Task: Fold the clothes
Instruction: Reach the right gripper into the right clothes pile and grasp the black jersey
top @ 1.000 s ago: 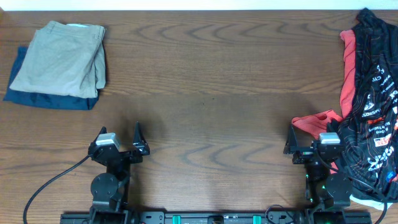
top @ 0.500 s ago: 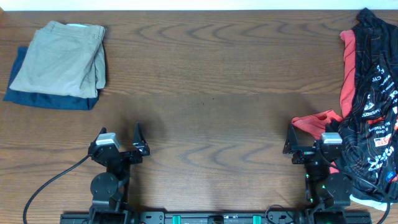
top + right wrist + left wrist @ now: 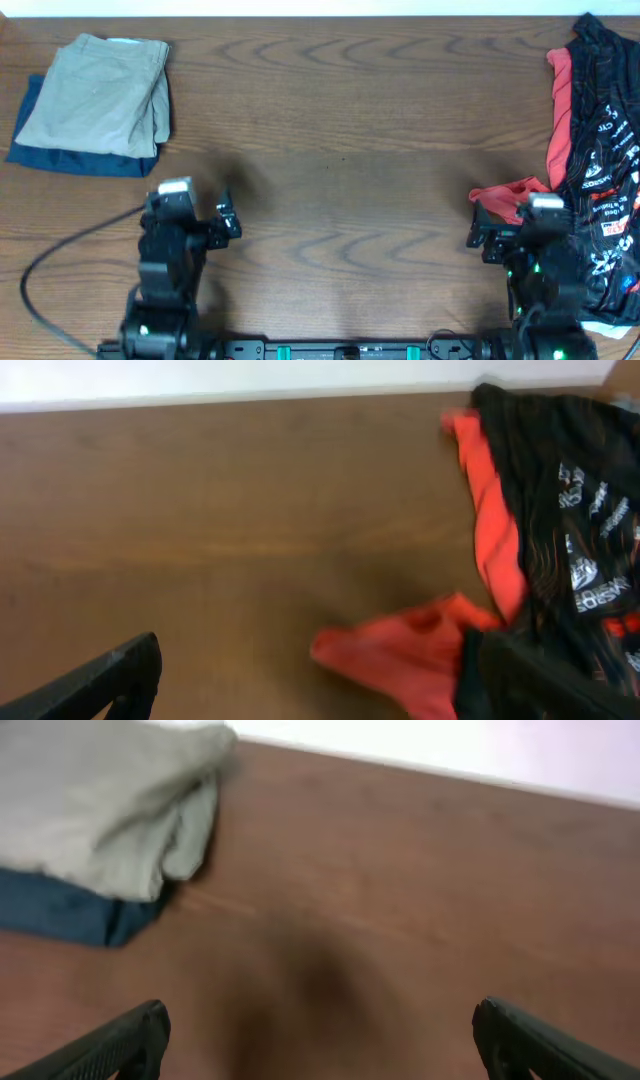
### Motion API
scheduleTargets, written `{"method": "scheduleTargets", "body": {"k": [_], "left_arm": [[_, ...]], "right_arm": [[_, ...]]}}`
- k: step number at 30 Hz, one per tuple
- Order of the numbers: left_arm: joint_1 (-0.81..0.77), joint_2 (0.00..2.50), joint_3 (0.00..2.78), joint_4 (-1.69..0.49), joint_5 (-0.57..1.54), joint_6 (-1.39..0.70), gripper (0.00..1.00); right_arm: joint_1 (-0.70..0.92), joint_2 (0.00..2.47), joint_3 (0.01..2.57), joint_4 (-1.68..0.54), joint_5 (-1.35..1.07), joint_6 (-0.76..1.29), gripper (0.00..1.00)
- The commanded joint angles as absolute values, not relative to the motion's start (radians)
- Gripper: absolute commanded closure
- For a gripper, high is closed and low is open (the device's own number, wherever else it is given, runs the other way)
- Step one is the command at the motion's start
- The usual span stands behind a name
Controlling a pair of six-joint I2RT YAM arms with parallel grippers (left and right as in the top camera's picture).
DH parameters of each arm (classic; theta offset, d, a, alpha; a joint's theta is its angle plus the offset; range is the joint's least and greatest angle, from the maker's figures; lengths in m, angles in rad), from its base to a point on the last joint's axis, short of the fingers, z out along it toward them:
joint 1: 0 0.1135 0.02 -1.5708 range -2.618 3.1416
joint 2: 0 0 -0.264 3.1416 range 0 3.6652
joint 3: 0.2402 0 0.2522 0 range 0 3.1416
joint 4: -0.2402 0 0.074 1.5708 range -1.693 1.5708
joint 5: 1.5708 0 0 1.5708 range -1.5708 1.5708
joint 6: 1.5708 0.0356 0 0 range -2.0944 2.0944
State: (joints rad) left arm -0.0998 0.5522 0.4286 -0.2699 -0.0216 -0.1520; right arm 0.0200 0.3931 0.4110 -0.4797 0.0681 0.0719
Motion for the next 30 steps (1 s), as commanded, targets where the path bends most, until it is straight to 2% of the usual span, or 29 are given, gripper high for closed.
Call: {"method": "scheduleTargets", "body": {"k": [1, 5, 10, 17, 20, 22, 25, 30], "left_arm": [[-0.095, 0.669, 0.546, -0.334, 0.062, -0.147, 0.02], [-0.095, 0.785, 0.628, -0.418, 0.109, -0.147, 0.02], [-0.095, 0.855, 0.633, -0.439, 0.125, -0.147, 0.02], [-0.095, 0.901, 0.633, -0.441, 0.125, -0.147, 0.02], [-0.095, 0.901, 0.633, -0.441, 0.125, -0.147, 0.02], [-0.095, 0.901, 0.633, -0.441, 0.125, -0.147, 0.02], [-0.095, 0.901, 0.633, -0.441, 0.125, -0.147, 0.02], [-0.095, 0.901, 0.632, -0.445, 0.125, -0.147, 0.02]], "right_arm": [[0.022, 0.545, 0.517, -0.554, 0.103, 0.085, 0.01], [-0.011, 0.778, 0.64, -0.678, 0.115, 0.085, 0.01], [-0.02, 0.971, 0.684, -0.663, 0.11, 0.085, 0.01], [-0.062, 1.173, 0.675, -0.662, 0.397, 0.263, 0.02], [-0.098, 1.261, 0.673, -0.657, 0.445, 0.3, 0.1], [-0.118, 1.311, 0.673, -0.637, 0.445, 0.3, 0.24], [-0.144, 1.377, 0.673, -0.603, 0.449, 0.299, 0.38], [-0.193, 1.456, 0.673, -0.557, 0.448, 0.3, 0.42]]}}
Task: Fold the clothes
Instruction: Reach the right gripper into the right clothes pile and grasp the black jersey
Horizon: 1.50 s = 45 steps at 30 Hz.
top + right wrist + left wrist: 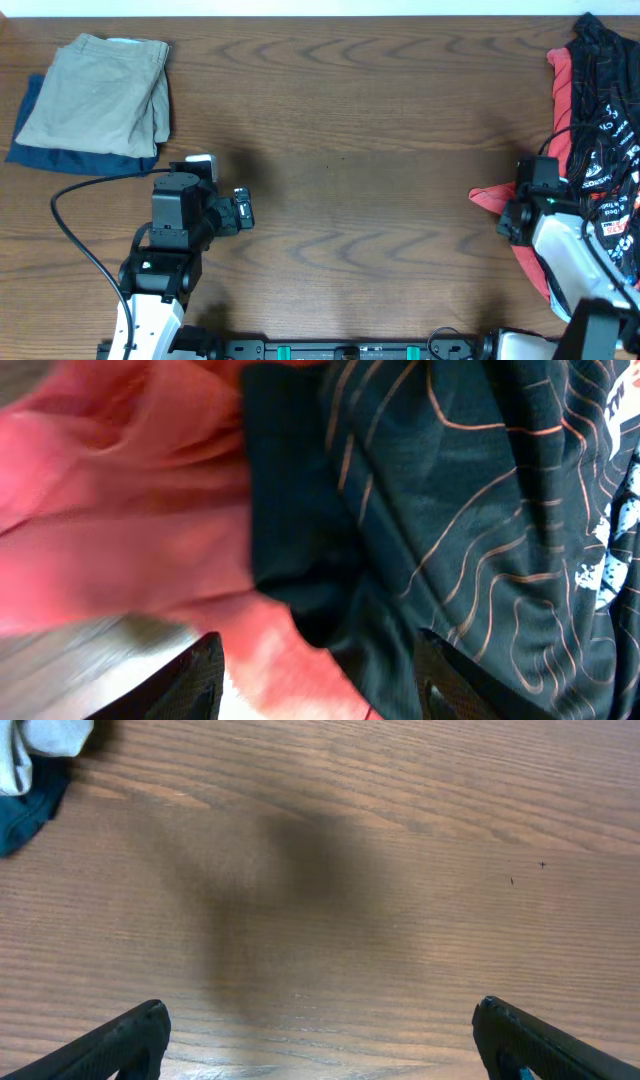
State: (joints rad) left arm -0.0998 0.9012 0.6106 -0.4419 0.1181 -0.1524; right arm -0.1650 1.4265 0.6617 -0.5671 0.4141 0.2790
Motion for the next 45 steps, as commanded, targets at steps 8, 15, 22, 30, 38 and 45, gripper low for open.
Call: {"method": "scheduleTargets", "body": {"k": [8, 15, 22, 30, 38, 45], "left_arm": [[-0.095, 0.902, 0.632, -0.445, 0.125, -0.147, 0.02], [-0.095, 0.902, 0.632, -0.445, 0.125, -0.147, 0.02], [-0.095, 0.902, 0.632, -0.445, 0.124, -0.147, 0.02], [-0.095, 0.902, 0.632, -0.445, 0.124, -0.147, 0.02], [-0.095, 0.902, 0.632, -0.445, 0.124, -0.147, 0.02], [-0.095, 0.902, 0.632, -0.445, 0.124, -0.147, 0.02]], "right_arm": [[-0.241, 1.523, 0.673, -0.526, 0.437, 0.299, 0.6], [-0.242, 1.505, 0.675, -0.527, 0.418, 0.299, 0.99], [-0.258, 1.355, 0.822, -0.665, 0.337, 0.298, 0.99], [-0.27, 1.189, 0.995, -0.732, 0.117, 0.222, 0.99], [-0.242, 1.141, 1.002, -0.533, -0.804, -0.007, 0.99], [-0.062, 1.147, 1.0, -0.545, -1.072, -0.087, 0.93]]}}
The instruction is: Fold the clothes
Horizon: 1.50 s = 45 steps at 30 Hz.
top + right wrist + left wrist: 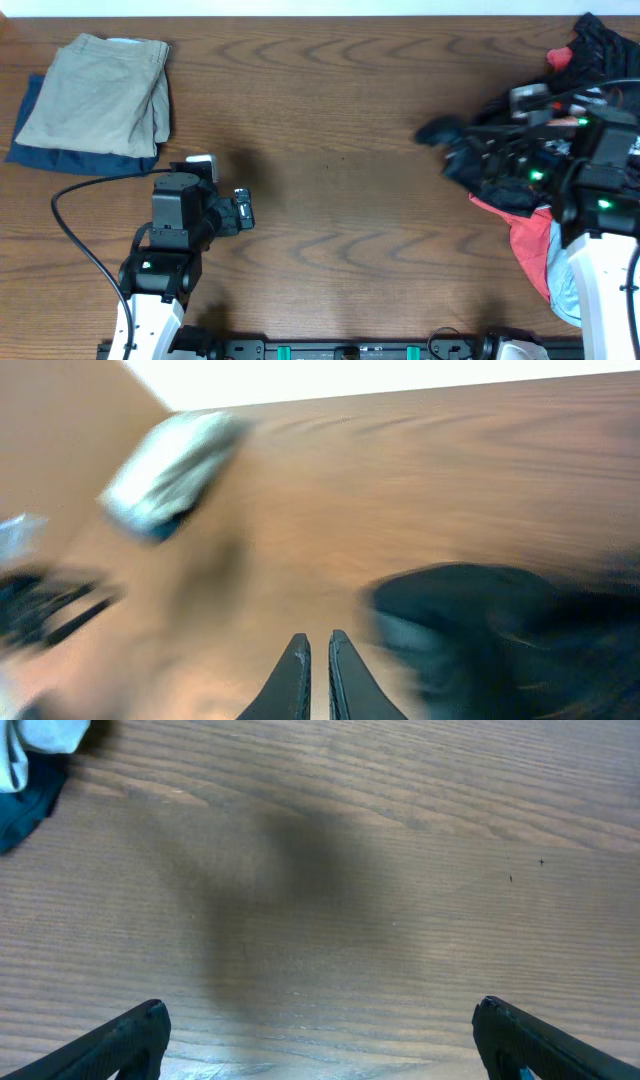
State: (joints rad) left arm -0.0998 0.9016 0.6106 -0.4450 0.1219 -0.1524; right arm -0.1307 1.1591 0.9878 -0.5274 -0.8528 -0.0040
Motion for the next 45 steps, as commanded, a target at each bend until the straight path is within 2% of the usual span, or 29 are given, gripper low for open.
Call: {"method": "scheduleTargets", "body": {"k": [1, 3, 6, 7, 8, 12, 15, 21, 26, 34, 37, 40, 42, 45], "left_arm": [[-0.095, 0.902, 0.632, -0.445, 0.124, -0.147, 0.02], [-0.095, 0.902, 0.632, -0.444, 0.124, -0.147, 0.02], [-0.095, 0.902, 0.632, -0.444, 0.124, -0.147, 0.02], [-0.095, 0.902, 0.632, -0.443, 0.124, -0.147, 0.02], [-0.095, 0.902, 0.632, -0.44, 0.124, -0.147, 0.02], [-0.095, 0.902, 0.632, -0.414, 0.125, -0.149, 0.02], [-0.095, 0.902, 0.632, -0.398, 0.125, -0.211, 0.02], [-0.095, 0.904, 0.632, -0.343, 0.125, -0.467, 0.02], [-0.096, 0.932, 0.632, -0.339, 0.125, -0.478, 0.02], [-0.096, 1.024, 0.632, -0.366, 0.128, -0.496, 0.02], [-0.096, 1.054, 0.632, -0.366, 0.132, -0.496, 0.02], [-0.096, 1.074, 0.632, -0.365, 0.147, -0.495, 0.02], [-0.096, 1.083, 0.632, -0.365, 0.15, -0.496, 0.02], [-0.096, 1.09, 0.632, -0.366, 0.15, -0.496, 0.02]], "right_arm": [[-0.028, 1.15, 1.0, -0.559, -1.065, -0.105, 0.91], [0.03, 1.155, 1.0, -0.585, -1.014, -0.12, 0.83], [0.093, 1.161, 1.0, -0.611, -0.833, -0.118, 0.82], [0.104, 1.161, 1.0, -0.62, -0.743, -0.106, 0.72], [0.107, 1.161, 1.0, -0.627, -0.656, -0.08, 0.53], [0.101, 1.161, 1.0, -0.684, -0.248, 0.098, 0.22], [0.089, 1.164, 1.0, -0.73, -0.082, 0.153, 0.13], [0.086, 1.184, 1.0, -0.78, -0.076, 0.104, 0.01], [0.093, 1.272, 0.993, -0.767, -0.078, 0.05, 0.01], [0.093, 1.553, 0.987, -0.592, -0.078, -0.016, 0.01], [0.093, 1.653, 0.987, -0.518, -0.079, -0.015, 0.04], [0.093, 1.726, 0.987, -0.477, -0.079, -0.012, 0.18], [0.093, 1.761, 0.987, -0.463, -0.08, 0.008, 0.31], [0.102, 1.794, 0.987, -0.455, -0.086, 0.01, 0.61]]}}
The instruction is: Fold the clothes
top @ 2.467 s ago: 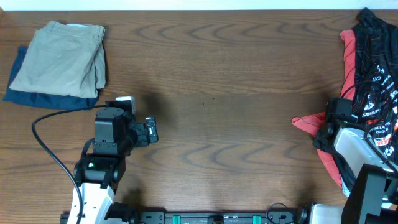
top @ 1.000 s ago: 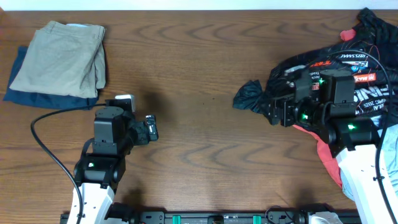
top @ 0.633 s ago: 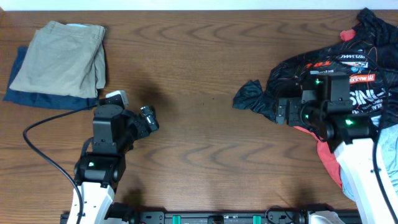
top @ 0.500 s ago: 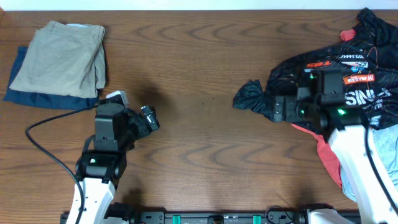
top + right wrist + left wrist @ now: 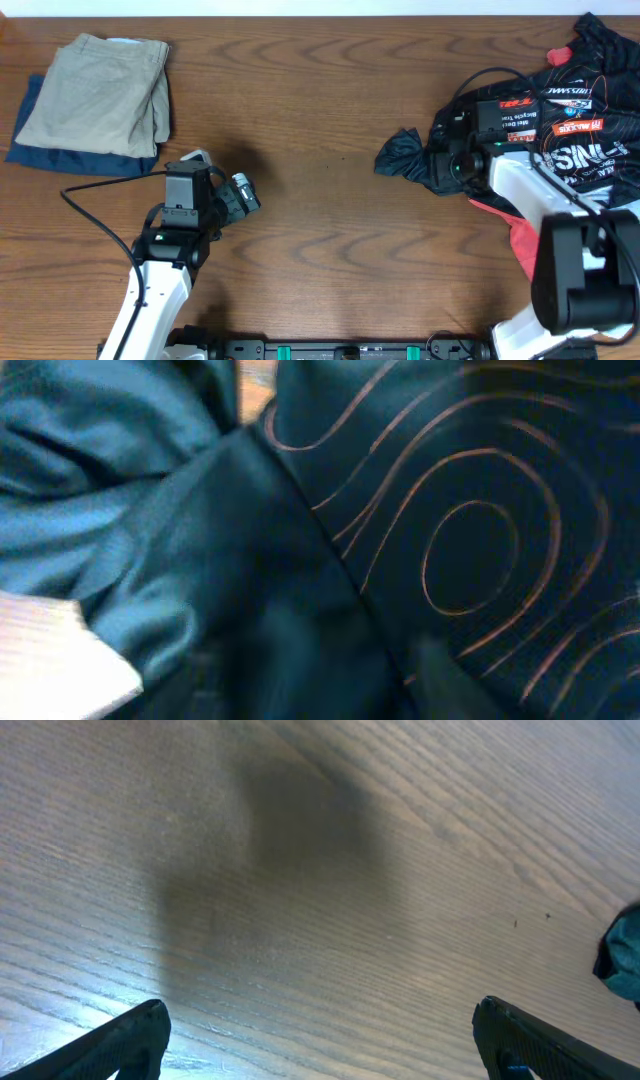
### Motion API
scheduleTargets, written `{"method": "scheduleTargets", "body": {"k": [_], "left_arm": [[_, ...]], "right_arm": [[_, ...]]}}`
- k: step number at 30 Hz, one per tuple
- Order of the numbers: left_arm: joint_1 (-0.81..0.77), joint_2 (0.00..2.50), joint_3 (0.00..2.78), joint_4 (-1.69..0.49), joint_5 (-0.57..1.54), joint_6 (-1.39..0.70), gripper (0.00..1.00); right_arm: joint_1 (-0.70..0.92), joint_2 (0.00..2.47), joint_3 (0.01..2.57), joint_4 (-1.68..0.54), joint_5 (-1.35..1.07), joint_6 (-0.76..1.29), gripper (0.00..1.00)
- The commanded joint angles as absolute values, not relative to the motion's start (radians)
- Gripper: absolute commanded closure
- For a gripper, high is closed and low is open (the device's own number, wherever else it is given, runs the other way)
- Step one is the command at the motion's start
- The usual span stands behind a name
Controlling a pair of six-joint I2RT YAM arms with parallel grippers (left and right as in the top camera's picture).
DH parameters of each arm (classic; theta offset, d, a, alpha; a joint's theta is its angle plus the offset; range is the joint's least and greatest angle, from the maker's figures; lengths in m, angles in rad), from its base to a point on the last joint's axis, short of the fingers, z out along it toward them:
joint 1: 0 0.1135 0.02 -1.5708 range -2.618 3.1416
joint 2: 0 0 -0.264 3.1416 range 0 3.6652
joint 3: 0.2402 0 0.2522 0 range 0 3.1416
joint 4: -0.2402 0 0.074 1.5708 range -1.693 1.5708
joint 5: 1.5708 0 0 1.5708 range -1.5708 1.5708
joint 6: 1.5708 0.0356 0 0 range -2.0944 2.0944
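Observation:
A black jersey (image 5: 560, 130) with white and red lettering lies spread at the right, one dark corner (image 5: 400, 155) reaching toward the centre. My right gripper (image 5: 450, 165) sits low on its left part. In the right wrist view the dark cloth with orange contour lines (image 5: 470, 510) fills the frame, and the fingers (image 5: 205, 680) show dimly, set apart. My left gripper (image 5: 320, 1045) stands open over bare wood, nothing between its fingers. The jersey's corner (image 5: 622, 960) shows at that view's right edge.
A folded khaki garment (image 5: 95, 95) lies on a folded navy one (image 5: 60, 160) at the back left. Red cloth (image 5: 520, 240) lies beneath the jersey near the right arm. A black cable (image 5: 95, 225) trails from the left arm.
My right gripper was raised and shut with the black jersey hanging from it. Now it is low on the jersey with fingers apart, and the jersey lies spread. The left gripper has turned slightly.
Both grippers were open near the front with the jersey heaped at the right edge. Then my right gripper was open down on the heap. Then it held the jersey lifted toward the middle. Now the jersey lies spread right of centre.

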State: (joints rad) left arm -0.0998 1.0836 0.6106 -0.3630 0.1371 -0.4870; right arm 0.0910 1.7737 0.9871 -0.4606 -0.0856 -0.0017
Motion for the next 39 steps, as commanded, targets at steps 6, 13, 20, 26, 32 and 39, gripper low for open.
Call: {"method": "scheduleTargets", "body": {"k": [6, 13, 20, 26, 32, 39], "left_arm": [[-0.096, 1.09, 0.632, -0.366, 0.15, -0.496, 0.02], [-0.096, 1.09, 0.632, -0.365, 0.15, -0.496, 0.02], [-0.096, 1.09, 0.632, -0.365, 0.15, -0.496, 0.02], [-0.096, 1.09, 0.632, -0.365, 0.15, -0.496, 0.02], [-0.097, 1.092, 0.632, -0.35, 0.27, -0.5, 0.02], [-0.126, 1.139, 0.632, -0.274, 0.342, -0.523, 0.02]], "right_arm": [[0.152, 1.81, 0.987, -0.45, -0.162, -0.007, 0.99], [0.226, 1.752, 1.006, -0.382, -0.543, -0.023, 0.99], [0.379, 1.705, 1.007, -0.236, -0.657, 0.059, 0.99], [0.442, 1.705, 1.007, -0.263, -0.404, 0.138, 0.46], [0.361, 1.65, 1.007, -0.39, -0.136, 0.258, 0.15], [0.206, 1.446, 1.007, -0.551, -0.045, 0.246, 0.01]]}}
